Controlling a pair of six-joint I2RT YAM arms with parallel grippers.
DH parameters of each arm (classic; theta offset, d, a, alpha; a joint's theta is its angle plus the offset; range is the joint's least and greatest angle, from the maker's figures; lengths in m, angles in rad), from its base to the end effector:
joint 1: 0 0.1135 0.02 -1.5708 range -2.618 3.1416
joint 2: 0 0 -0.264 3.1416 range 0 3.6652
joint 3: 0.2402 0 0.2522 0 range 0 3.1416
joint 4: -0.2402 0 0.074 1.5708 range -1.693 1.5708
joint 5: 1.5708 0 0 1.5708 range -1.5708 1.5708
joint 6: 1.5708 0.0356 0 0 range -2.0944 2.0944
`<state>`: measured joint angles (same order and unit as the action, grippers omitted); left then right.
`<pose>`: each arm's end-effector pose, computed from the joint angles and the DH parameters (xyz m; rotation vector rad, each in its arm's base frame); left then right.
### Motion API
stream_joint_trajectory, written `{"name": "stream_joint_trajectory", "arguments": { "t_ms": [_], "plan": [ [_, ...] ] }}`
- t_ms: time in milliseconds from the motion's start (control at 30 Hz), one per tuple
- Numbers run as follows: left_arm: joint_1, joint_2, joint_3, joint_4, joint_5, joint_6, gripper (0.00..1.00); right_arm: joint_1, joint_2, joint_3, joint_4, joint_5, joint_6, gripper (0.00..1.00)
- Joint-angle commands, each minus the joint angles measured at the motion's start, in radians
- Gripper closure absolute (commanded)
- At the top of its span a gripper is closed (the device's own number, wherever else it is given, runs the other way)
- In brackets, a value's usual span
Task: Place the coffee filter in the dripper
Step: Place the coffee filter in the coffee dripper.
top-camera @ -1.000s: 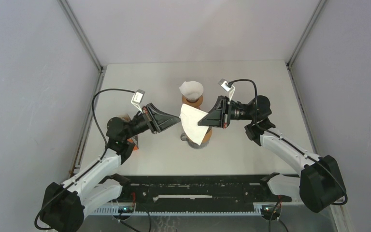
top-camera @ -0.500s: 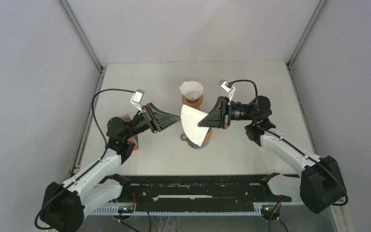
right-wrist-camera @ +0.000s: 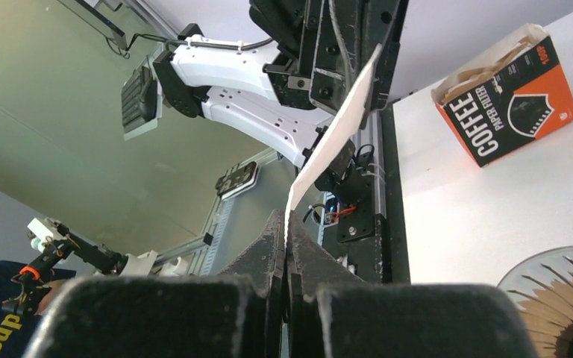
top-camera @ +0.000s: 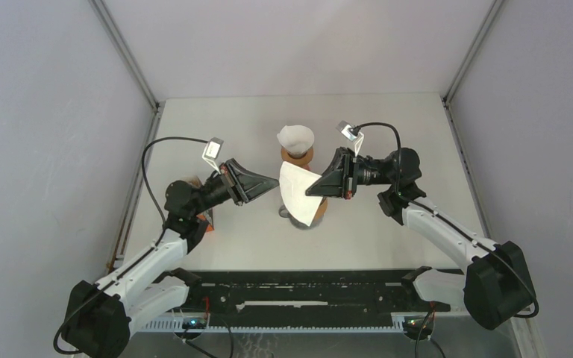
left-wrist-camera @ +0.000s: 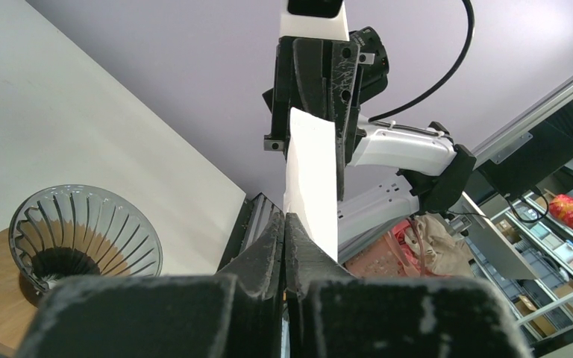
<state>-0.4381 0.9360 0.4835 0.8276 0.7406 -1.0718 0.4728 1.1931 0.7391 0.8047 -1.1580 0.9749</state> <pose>0.1739 -0.1080 0.3097 0.3024 1.4822 -1.6940 0.2095 0.1438 0.3357 -0.8343 1.5239 1.8237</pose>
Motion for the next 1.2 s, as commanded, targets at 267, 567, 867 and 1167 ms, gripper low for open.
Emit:
{"name": "stream_joint_trajectory", "arguments": {
  "t_ms": [267, 567, 867, 1167],
  "plan": [
    [-0.007, -0.002, 0.044, 0.039, 0.017, 0.011, 0.91, 0.02, 0.005, 0.053, 0.043, -0.002, -0.009, 1.0],
    [-0.012, -0.009, 0.046, 0.057, 0.021, -0.007, 0.84, 0.028, 0.006, 0.054, -0.016, 0.005, -0.059, 1.0],
    [-0.029, -0.001, 0.054, 0.065, 0.03, -0.008, 0.81, 0.031, 0.012, 0.053, -0.027, 0.01, -0.068, 1.0],
    [-0.04, 0.011, 0.065, 0.07, 0.042, -0.003, 0.81, 0.033, 0.024, 0.06, -0.028, 0.01, -0.068, 1.0]
  ]
}}
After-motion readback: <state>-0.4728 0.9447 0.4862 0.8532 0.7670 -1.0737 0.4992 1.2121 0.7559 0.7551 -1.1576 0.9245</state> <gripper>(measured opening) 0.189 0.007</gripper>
